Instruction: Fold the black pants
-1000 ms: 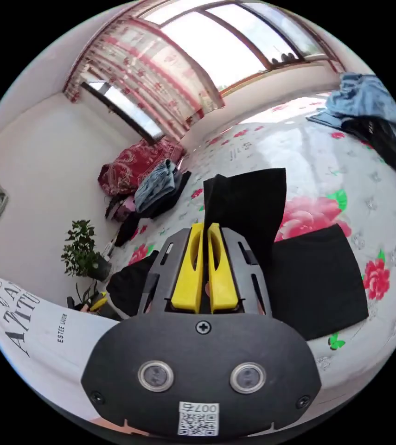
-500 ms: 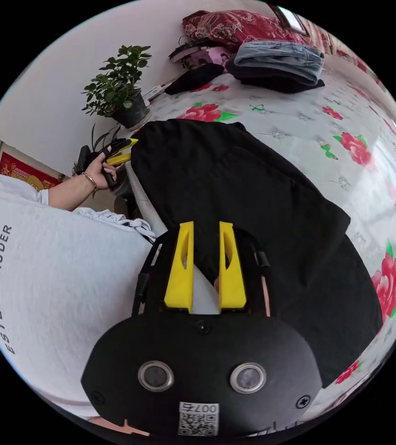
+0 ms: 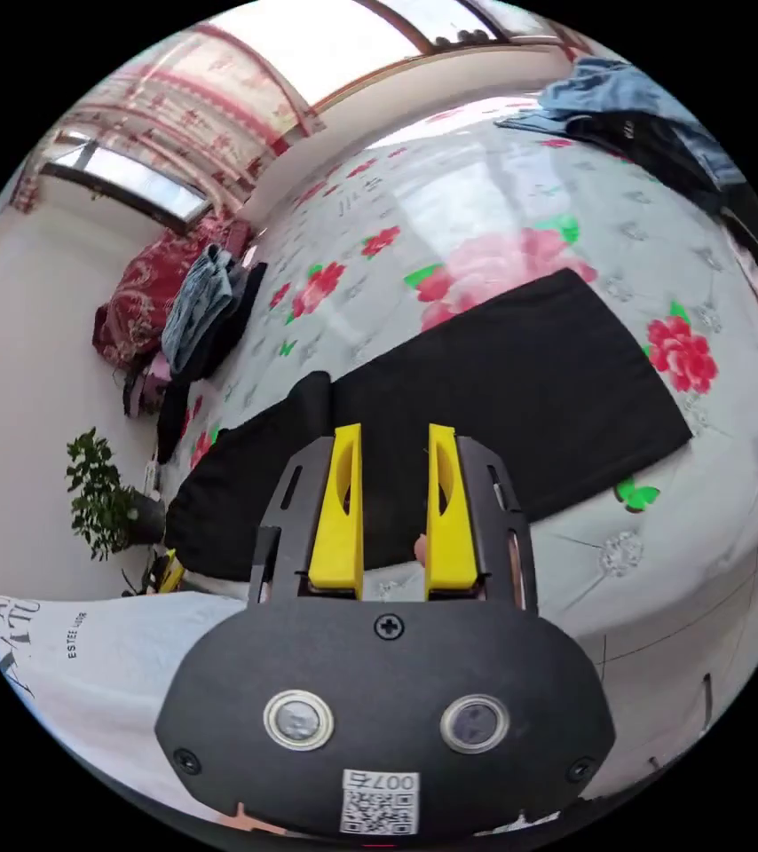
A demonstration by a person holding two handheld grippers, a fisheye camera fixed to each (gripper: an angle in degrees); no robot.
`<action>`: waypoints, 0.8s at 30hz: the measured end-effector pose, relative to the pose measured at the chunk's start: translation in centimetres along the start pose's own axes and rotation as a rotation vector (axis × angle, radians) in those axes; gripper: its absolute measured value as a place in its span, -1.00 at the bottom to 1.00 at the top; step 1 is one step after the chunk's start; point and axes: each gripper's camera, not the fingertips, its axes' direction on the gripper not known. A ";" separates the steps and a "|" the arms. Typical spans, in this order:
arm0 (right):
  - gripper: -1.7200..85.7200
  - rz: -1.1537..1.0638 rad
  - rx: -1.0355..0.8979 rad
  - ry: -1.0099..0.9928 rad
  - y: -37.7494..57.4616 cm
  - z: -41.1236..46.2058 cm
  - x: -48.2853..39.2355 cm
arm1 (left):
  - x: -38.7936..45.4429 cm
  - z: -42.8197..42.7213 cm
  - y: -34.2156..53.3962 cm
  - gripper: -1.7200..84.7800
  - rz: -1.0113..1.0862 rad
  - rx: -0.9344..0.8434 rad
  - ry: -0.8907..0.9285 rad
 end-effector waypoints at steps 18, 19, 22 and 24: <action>-0.96 -0.090 0.112 -0.269 -2.9 -1.0 -1.6 | -2.6 0.4 -2.2 -0.69 -0.137 0.006 0.058; -0.96 -0.172 0.095 -0.285 -2.7 -1.0 -3.6 | -2.8 0.3 -2.2 -0.69 -0.138 0.010 0.065; -0.96 -0.568 -0.060 -0.347 -0.1 0.8 -13.6 | -3.4 0.2 -2.4 -0.69 -0.149 0.034 0.087; -0.93 -0.796 -0.222 -0.400 4.0 3.9 -19.6 | -4.0 0.4 -2.5 -0.67 -0.160 0.044 0.106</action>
